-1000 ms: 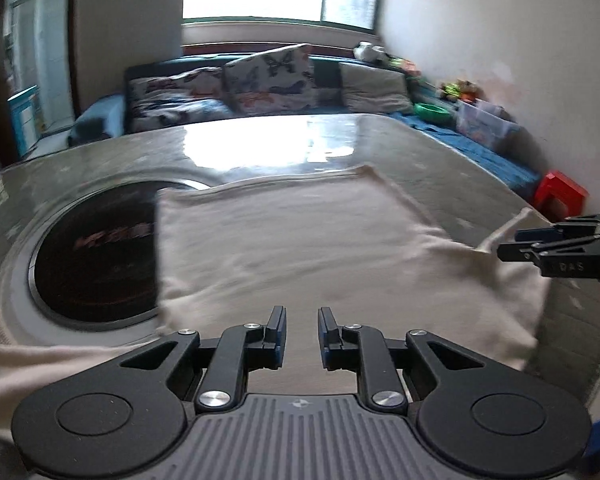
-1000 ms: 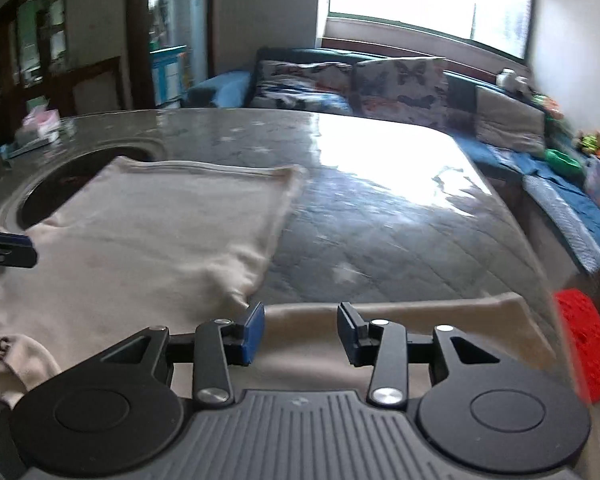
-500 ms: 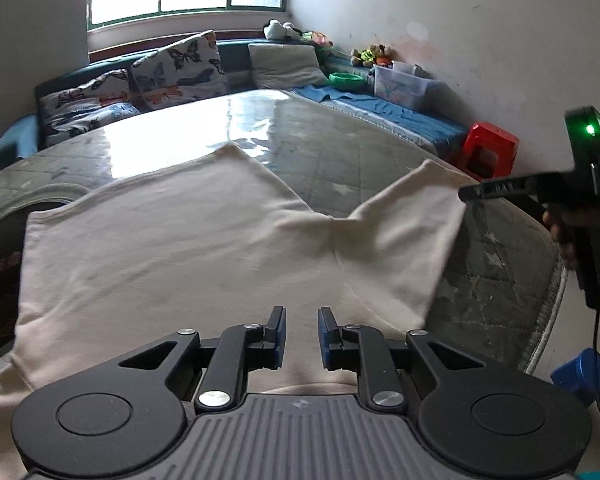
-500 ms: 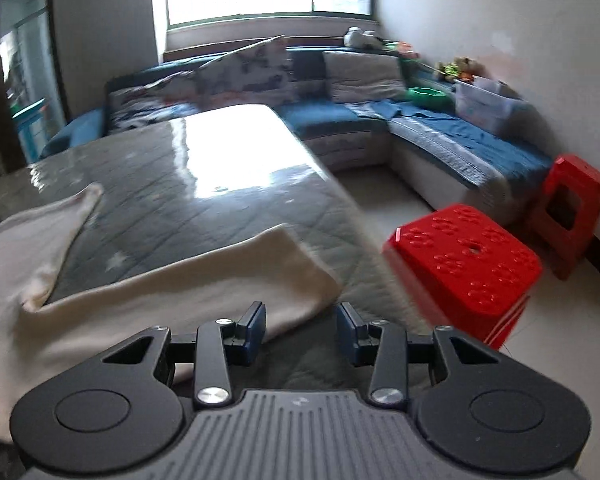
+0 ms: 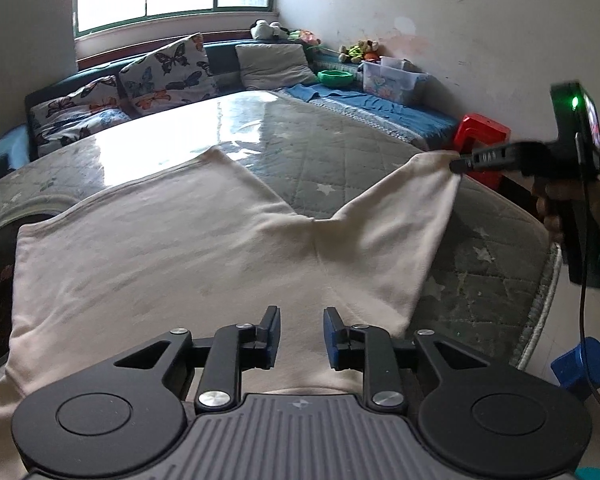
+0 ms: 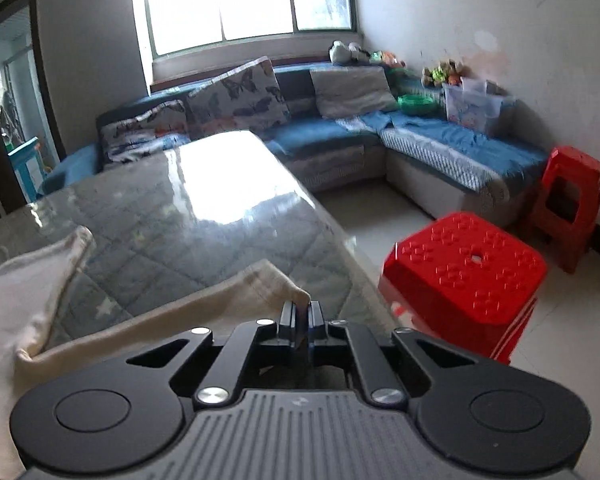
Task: Fold clothes
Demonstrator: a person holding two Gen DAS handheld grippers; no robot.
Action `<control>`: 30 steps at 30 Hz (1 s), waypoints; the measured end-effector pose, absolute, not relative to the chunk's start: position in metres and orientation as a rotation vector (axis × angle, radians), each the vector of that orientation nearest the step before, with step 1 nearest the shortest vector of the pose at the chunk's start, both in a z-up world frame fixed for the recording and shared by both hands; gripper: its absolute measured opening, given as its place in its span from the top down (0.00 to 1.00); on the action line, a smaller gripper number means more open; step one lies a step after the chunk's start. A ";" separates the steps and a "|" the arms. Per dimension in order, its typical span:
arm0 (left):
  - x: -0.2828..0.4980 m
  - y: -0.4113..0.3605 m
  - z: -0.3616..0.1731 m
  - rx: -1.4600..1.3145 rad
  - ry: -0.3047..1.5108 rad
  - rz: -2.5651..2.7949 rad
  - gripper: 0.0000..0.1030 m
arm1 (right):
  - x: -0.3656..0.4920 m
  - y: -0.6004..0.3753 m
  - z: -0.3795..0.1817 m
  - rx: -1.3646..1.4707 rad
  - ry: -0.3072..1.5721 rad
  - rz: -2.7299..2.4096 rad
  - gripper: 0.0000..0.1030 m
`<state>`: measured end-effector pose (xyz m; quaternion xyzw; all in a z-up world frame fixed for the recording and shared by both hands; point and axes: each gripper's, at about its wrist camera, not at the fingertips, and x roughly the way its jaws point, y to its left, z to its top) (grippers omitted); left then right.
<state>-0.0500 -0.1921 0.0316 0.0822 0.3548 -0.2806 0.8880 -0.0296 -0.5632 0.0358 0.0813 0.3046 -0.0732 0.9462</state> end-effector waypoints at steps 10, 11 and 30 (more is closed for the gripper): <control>-0.049 -0.206 0.019 0.203 0.745 -0.607 0.71 | -0.039 -0.555 0.063 0.165 0.557 -0.098 0.96; -0.050 -0.206 0.019 0.205 0.742 -0.608 0.71 | -0.041 -0.553 0.070 0.166 0.541 -0.090 0.96; -0.062 -0.084 0.046 0.027 0.646 -0.337 0.60 | -0.065 -0.387 0.189 -0.032 0.357 0.473 0.96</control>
